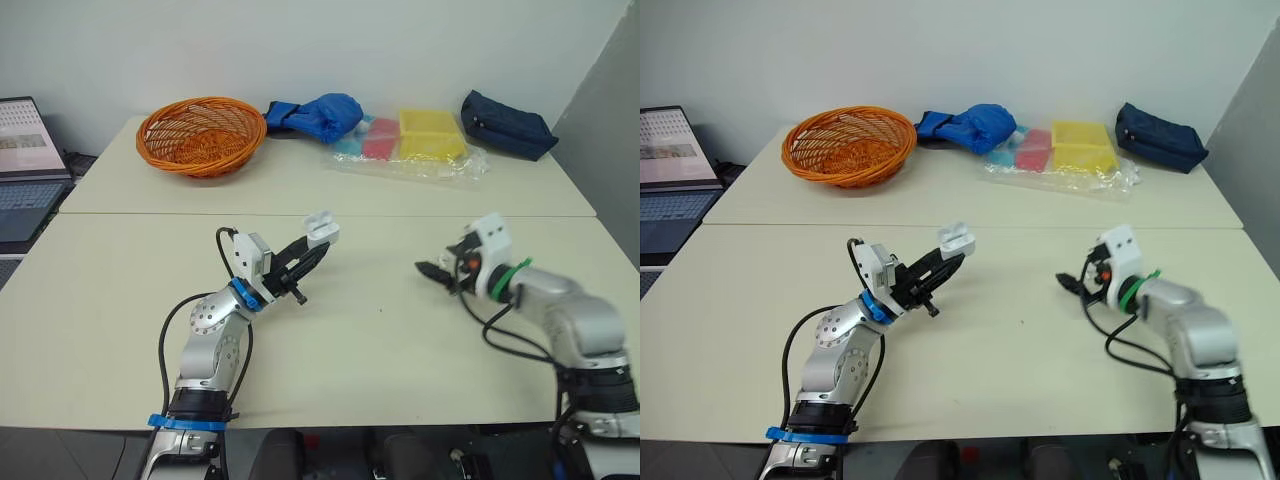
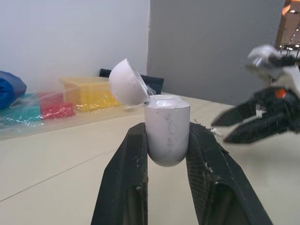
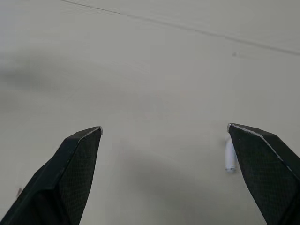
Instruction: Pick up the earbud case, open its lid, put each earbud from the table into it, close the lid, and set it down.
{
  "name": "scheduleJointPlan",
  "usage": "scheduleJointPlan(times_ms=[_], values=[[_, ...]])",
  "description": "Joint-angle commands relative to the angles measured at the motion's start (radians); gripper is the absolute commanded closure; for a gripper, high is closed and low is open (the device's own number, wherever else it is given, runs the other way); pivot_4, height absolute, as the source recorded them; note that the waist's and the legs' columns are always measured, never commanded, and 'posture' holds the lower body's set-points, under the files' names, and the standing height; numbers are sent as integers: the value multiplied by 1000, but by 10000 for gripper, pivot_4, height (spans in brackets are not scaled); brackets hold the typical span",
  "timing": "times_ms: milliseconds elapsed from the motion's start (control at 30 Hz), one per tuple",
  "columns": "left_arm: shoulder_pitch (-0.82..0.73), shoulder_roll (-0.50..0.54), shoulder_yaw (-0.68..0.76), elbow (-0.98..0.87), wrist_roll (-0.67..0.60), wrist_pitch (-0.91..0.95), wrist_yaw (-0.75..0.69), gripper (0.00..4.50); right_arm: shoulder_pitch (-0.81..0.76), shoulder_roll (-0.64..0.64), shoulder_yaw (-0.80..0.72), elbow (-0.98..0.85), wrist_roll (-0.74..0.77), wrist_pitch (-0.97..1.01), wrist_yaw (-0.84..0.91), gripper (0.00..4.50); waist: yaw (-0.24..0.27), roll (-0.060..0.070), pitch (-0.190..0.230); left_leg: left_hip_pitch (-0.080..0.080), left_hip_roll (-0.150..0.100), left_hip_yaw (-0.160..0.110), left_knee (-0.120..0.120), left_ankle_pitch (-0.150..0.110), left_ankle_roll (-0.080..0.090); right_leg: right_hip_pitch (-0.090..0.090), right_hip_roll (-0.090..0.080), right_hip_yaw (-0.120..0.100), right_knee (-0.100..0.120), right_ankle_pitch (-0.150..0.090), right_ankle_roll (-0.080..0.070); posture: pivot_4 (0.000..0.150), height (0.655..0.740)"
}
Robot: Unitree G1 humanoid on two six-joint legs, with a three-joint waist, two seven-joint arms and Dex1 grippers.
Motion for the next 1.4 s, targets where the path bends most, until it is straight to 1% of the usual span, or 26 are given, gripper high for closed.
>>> scheduleJointPlan(times_ms=[33, 100, 233, 433, 567, 633, 700, 767, 867, 900, 967, 1000, 1167, 1233, 1333, 1367, 1400], values=[[-24, -3, 5, -69, 1, -15, 41, 37561, -45, 64, -26, 65, -90, -125, -150, 183, 1, 0, 0, 0, 0, 0, 0, 0, 0, 1, 0, 0, -1, 0, 1, 1500, 7400], [-30, 2, 4, -81, -2, -6, 51, 37561, -50, 97, -40, 125, -122, -182, -205, 183, 1, 0, 0, 1, -1, 1, 1, 0, 0, 1, -1, 0, -1, 1, 1, 1500, 7400], [-31, 16, 3, -98, -5, 2, 59, 37561, -44, 120, -50, 182, -150, -238, -250, 183, 3, 0, 0, 0, -1, 3, 0, 0, 0, 1, -1, 0, -3, 0, 1, 1500, 7400], [-21, 28, 4, -111, -9, 1, 65, 37561, -19, 175, -90, 184, -122, -185, -277, 183, 3, 0, 0, -1, 0, 2, -2, 0, 0, 1, 0, 0, -4, 0, 0, 1500, 7400], [-16, 30, 0, -117, -11, 1, 65, 37561, 7, 224, -118, 137, -99, -138, -301, 183, 2, 0, 0, -1, 0, 2, -2, 0, 0, 1, 0, 0, -2, 0, 0, 1500, 7400], [-17, 26, -5, -115, -6, -1, 68, 37561, 16, 235, -114, 128, -102, -138, -302, 3731, 2, 0, 0, 0, 0, 2, -1, 0, 0, 1, 0, 0, -2, 0, 0, 1500, 7400], [-24, 23, -7, -111, -7, -1, 67, 37561, 15, 235, -110, 146, -104, -148, -296, 9186, 2, 0, 0, 0, 0, 2, -1, 0, 0, 1, 0, 0, -2, 0, 0, 1500, 7400], [-31, 21, -8, -109, -8, 2, 69, 37561, 8, 226, -110, 173, -112, -164, -292, 16762, 2, 0, 0, 0, 0, 2, -1, 0, 0, 1, 0, 0, -2, 0, 0, 1500, 7400], [-39, 20, -10, -103, -8, 2, 68, 37561, -6, 215, -109, 209, -120, -192, -285, 26569, 1, 0, 0, 0, 0, 2, -1, 0, 0, 1, 0, 0, -2, 0, 0, 1500, 7400], [-41, 19, -10, -101, -8, 2, 68, 37561, -12, 211, -109, 223, -123, -206, -283, 30792, 0, 0, 0, 0, 0, 2, -1, 0, 0, 1, 0, 0, -2, 0, 0, 1500, 7400], [-46, 18, -10, -93, -9, 0, 66, 37561, -21, 198, -99, 255, -132, -232, -265, 37699, -1, 0, 0, 1, 0, 2, -1, 0, 0, 1, 0, 0, -2, 0, 0, 1500, 7400], [-46, 18, -10, -89, -10, -3, 64, 37561, -22, 197, -96, 261, -131, -236, -258, 40458, -1, 0, 0, 2, 0, 2, -1, 0, 0, 1, 0, 0, -2, 0, 0, 1500, 7400], [-40, 17, -7, -67, -10, -22, 54, 37561, -11, 179, -70, 248, -131, -239, -198, 40773, -1, 0, 0, 2, 0, 2, -1, 0, 0, 1, 0, 1, -2, 0, 0, 1500, 7400], [-35, 17, -8, -63, -9, -30, 50, 37561, 5, 142, -51, 217, -113, -217, -125, 40773, -1, 0, 0, 2, 0, 2, -2, 0, 0, 1, 0, 0, -2, 0, 0, 1500, 7400], [-24, 21, -5, -61, -11, -37, 40, 37561, 33, 28, -10, 66, -29, -212, 106, 40773, 1, 1, 0, 1, 0, 2, -2, 0, 0, 1, 0, 0, -3, 0, 0, 1500, 7400], [-20, 23, -5, -62, -12, -37, 34, 37561, 47, -29, 0, 3, 21, -194, 205, 40773, 1, 1, 0, 0, 0, 2, -2, 0, 0, 1, 0, 0, -3, 0, 0, 1500, 7400], [-15, 26, -6, -65, -16, -35, 27, 37561, 72, -119, 23, -54, 52, -179, 318, 40773, 1, 1, 1, 0, 0, 2, -2, 0, 0, 1, 0, 0, -4, 0, 0, 1500, 7400]])
